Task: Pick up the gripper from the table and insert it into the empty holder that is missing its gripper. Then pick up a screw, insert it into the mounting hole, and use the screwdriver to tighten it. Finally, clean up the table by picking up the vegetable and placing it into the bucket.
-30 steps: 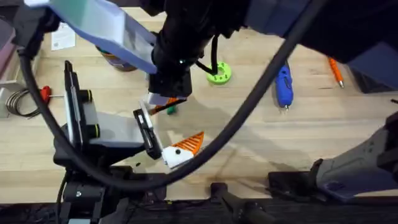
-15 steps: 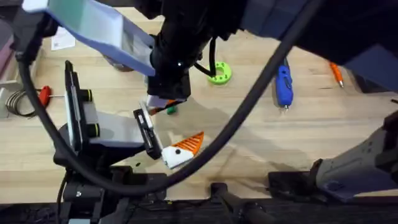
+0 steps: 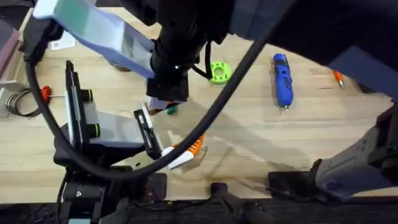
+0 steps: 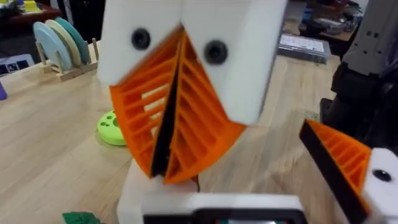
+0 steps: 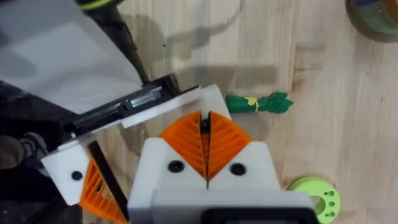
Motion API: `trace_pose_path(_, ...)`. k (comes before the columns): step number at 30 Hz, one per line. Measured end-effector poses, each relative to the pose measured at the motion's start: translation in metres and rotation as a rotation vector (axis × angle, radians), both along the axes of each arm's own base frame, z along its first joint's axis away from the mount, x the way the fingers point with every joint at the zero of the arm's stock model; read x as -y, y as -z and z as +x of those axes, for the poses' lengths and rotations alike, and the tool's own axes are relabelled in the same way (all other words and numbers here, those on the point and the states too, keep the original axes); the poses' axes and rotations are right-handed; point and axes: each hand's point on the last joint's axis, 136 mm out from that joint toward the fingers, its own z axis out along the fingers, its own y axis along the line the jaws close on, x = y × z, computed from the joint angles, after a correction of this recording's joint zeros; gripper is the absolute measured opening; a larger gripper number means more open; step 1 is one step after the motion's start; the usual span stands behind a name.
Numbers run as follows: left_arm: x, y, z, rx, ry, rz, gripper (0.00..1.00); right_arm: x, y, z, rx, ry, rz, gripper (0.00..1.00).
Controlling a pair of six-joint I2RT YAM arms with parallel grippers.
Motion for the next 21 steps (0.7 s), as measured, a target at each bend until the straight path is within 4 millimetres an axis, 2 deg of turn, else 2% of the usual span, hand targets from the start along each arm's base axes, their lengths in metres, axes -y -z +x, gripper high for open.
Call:
trace_pose_path(15,-0.0001,0.0000,0.0002,0.000,-0.001,0.000,0.986,-0.0008,-0.0001,0.0010,-0.001,0.025,-0.001,0.005)
trace_pose_path(16,-0.0001,0.0000,0.0002,0.000,-0.001,0.000,0.986,-0.0008,-0.0001,0.0010,-0.003,0.028,-0.001,0.027)
trace_pose_path(21,0.0002,-0.0001,-0.0004,0.006,0.003,0.002,0.986,0.0010,0.0005,0.0052,0.007,0.042,-0.006,0.718)
